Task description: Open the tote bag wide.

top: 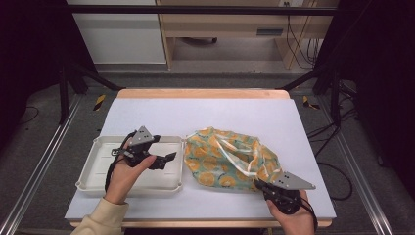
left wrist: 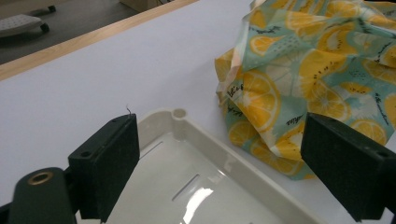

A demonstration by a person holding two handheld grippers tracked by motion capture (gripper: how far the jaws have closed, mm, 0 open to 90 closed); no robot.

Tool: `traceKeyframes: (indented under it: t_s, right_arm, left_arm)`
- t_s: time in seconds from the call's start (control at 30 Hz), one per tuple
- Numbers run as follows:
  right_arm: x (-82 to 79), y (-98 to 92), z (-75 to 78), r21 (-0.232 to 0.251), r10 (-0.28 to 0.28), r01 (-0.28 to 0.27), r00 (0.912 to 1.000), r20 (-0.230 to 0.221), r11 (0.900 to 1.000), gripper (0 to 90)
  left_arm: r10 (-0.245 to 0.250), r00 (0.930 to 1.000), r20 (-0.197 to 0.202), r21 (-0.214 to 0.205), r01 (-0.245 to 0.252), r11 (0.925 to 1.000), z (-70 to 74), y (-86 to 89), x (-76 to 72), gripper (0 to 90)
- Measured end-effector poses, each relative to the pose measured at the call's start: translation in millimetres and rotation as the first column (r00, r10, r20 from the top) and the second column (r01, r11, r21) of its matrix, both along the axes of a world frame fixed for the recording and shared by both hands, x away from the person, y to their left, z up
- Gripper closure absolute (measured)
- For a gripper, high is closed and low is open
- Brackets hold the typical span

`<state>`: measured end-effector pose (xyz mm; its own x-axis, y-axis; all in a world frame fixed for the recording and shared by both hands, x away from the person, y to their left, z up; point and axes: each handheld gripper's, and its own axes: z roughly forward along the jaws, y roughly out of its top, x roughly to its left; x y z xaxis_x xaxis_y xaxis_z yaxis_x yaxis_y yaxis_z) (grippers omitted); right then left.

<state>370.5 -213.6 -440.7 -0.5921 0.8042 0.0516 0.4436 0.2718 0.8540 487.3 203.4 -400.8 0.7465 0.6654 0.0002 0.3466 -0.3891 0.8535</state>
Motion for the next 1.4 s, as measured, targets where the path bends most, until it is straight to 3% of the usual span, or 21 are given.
traceKeyframes:
  t_s: [0.03, 0.27, 0.43, 0.5, 0.6, 0.7, 0.73, 0.87, 0.93, 0.97, 1.0, 1.03, 1.07, 1.1, 1.13, 1.17, 1.2, 1.23, 1.27, 1.33, 1.4]
  right_arm:
    - [0.0, 0.0, 0.0, 0.0, 0.0, 0.0, 1.0, 0.0, 1.0, 89.8]
    - [-2.1, -5.5, -13.1, -0.054, 0.007, -0.013, 0.9941, -0.109, 0.9985, 89.9]
    - [0.4, -5.3, -16.9, -0.079, -0.008, 0.0, 0.9937, -0.111, 0.9969, 89.3]
    - [0.4, -5.7, -18.7, -0.085, -0.004, -0.005, 0.994, -0.109, 0.9964, 88.9]
    - [0.3, -4.5, -19.5, -0.091, 0.0, -0.011, 0.9932, -0.116, 0.9958, 88.4]
    - [0.4, -3.4, -19.1, -0.092, 0.008, -0.019, 0.9937, -0.112, 0.9956, 86.9]
    - [0.4, -3.4, -19.1, -0.092, 0.008, -0.019, 0.9937, -0.112, 0.9956, 86.9]
    - [0.4, -3.4, -19.0, -0.093, 0.01, -0.02, 0.9939, -0.11, 0.9955, 86.6]
    - [1.0, -3.8, -19.2, -0.095, 0.008, -0.019, 0.9936, -0.113, 0.9953, 86.3]
    - [1.2, -3.9, -19.3, -0.096, 0.007, -0.018, 0.9935, -0.113, 0.9952, 85.8]
    - [1.0, -3.9, -19.1, -0.096, 0.004, -0.015, 0.9937, -0.112, 0.9953, 85.1]
    - [1.0, -3.9, -19.1, -0.096, 0.004, -0.015, 0.9937, -0.112, 0.9953, 85.1]
    - [0.4, -5.2, -17.6, -0.092, 0.003, -0.012, 0.9955, -0.095, 0.9957, 80.8]
    - [0.4, -5.2, -17.6, -0.092, 0.003, -0.012, 0.9955, -0.095, 0.9957, 80.8]
    - [-1.4, -6.0, -14.4, -0.09, -0.008, 0.0, 0.9964, -0.084, 0.9959, 70.5]
    - [-1.4, -6.0, -14.4, -0.09, -0.008, 0.0, 0.9964, -0.084, 0.9959, 70.5]
    - [-3.0, -5.2, -10.1, -0.104, 0.001, -0.009, 0.9971, -0.076, 0.9946, 57.7]
    - [-3.0, -5.2, -10.1, -0.104, 0.001, -0.009, 0.9971, -0.076, 0.9946, 57.7]
    - [-4.6, -4.6, -3.8, -0.116, -0.006, 0.0, 0.9987, -0.051, 0.9933, 43.7]
    - [-5.3, -3.9, -1.1, -0.112, -0.01, 0.004, 0.9989, -0.047, 0.9937, 39.9]
    - [-6.7, -1.4, 12.2, -0.101, -0.007, 0.007, 0.9999, 0.009, 0.9949, 32.2]
  left_arm:
    - [-0.006, 1.0, 0.002, 0.0, 0.006, 1.0, 0.2, -2.1, -0.6, 11.8]
    - [-0.037, 0.9992, 0.014, 0.003, 0.037, 0.9993, 2.7, -15.8, -5.7, 11.8]
    - [-0.072, 0.9967, 0.037, -0.003, 0.072, 0.9974, 9.6, -28.8, -13.9, 12.3]
    - [-0.101, 0.9926, 0.067, -0.013, 0.102, 0.9947, 15.7, -38.1, -20.4, 12.5]
    - [-0.118, 0.9898, 0.079, -0.014, 0.12, 0.9927, 18.1, -44.7, -23.7, 13.1]
    - [-0.184, 0.98, 0.076, -0.013, 0.185, 0.9826, 17.7, -59.9, -26.4, 18.1]
    - [-0.184, 0.98, 0.076, -0.013, 0.185, 0.9826, 17.7, -59.9, -26.4, 19.3]
    - [-0.224, 0.9702, 0.092, 0.016, 0.223, 0.9746, 14.9, -75.6, -28.2, 22.4]
    - [-0.241, 0.9683, 0.064, 0.039, 0.239, 0.9702, 8.2, -82.2, -23.5, 30.2]
    - [-0.235, 0.9716, 0.022, 0.063, 0.234, 0.9703, 0.8, -86.9, -19.2, 35.1]
    - [-0.235, 0.9716, 0.022, 0.063, 0.234, 0.9703, 0.8, -86.9, -19.2, 38.7]
    - [-0.224, 0.9745, -0.003, 0.068, 0.224, 0.9721, -2.4, -88.4, -18.6, 38.7]
    - [-0.225, 0.9743, -0.012, 0.073, 0.225, 0.9716, -4.7, -88.9, -19.1, 48.3]
    - [-0.222, 0.975, -0.013, 0.077, 0.222, 0.972, -6.4, -88.8, -20.3, 48.3]
    - [-0.227, 0.9736, -0.026, 0.089, 0.228, 0.9695, -9.7, -88.9, -23.0, 54.7]
    - [-0.227, 0.9736, -0.026, 0.089, 0.228, 0.9695, -9.7, -88.9, -23.0, 58.1]
    - [-0.226, 0.9736, -0.029, 0.097, 0.228, 0.9688, -14.0, -88.4, -24.6, 61.5]
    - [-0.226, 0.9736, -0.029, 0.097, 0.228, 0.9688, -14.0, -88.4, -24.6, 63.9]
    - [-0.232, 0.9719, -0.04, 0.102, 0.235, 0.9667, -17.0, -88.4, -25.0, 66.6]
    - [-0.239, 0.97, -0.043, 0.109, 0.243, 0.964, -20.6, -88.3, -25.9, 68.4]
    - [-0.249, 0.9674, -0.043, 0.121, 0.253, 0.9599, -22.1, -87.9, -27.8, 73.5]
